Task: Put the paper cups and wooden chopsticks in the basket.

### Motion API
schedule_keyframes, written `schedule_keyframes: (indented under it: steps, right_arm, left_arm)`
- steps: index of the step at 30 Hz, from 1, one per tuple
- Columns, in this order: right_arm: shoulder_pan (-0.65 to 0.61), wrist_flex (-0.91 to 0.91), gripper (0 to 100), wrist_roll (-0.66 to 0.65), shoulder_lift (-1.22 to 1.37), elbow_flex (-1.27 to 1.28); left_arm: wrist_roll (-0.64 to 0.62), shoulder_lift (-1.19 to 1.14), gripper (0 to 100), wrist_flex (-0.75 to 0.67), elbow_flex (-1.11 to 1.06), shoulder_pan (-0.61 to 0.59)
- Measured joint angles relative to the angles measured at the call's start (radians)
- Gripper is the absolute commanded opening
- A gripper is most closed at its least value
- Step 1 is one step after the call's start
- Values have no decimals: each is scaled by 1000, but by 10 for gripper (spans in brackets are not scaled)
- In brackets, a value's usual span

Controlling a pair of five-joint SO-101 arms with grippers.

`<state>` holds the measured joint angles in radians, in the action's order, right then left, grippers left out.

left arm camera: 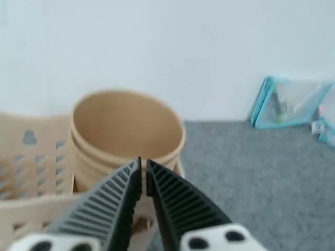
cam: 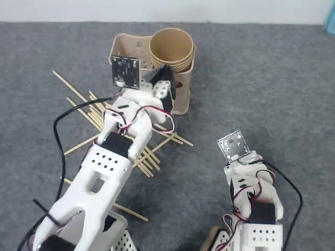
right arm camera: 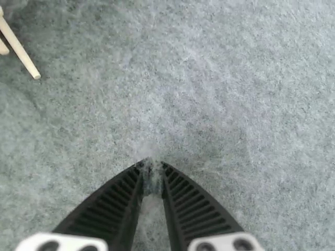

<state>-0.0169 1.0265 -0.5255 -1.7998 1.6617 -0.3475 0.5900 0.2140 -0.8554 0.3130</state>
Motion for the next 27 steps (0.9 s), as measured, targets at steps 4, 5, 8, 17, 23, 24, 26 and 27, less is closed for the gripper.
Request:
schedule_keyframes:
  steps: [4,5,8,17,23,24,26,27]
  right_arm:
    - [0,0,8,0,0,0]
    - [0,0,8,0,0,0]
    - [0,0,8,0,0,0]
    - [0,0,8,0,0,0]
    - [0,0,8,0,0,0]
    - [0,0,8,0,0,0]
    - [0,0,8,0,0,0]
    - [0,0,8,0,0,0]
  left_arm:
    - [0,38,12,0,77,0]
    - [0,38,12,0,89,0]
    - [0,12,12,0,132,0]
    - [8,-308,12,0,290,-31]
    - [9,-318,12,-25,255,-31]
    - [9,-313,12,-25,244,-31]
    - [11,-311,12,-28,236,-29]
    - [11,-310,12,-28,233,-29]
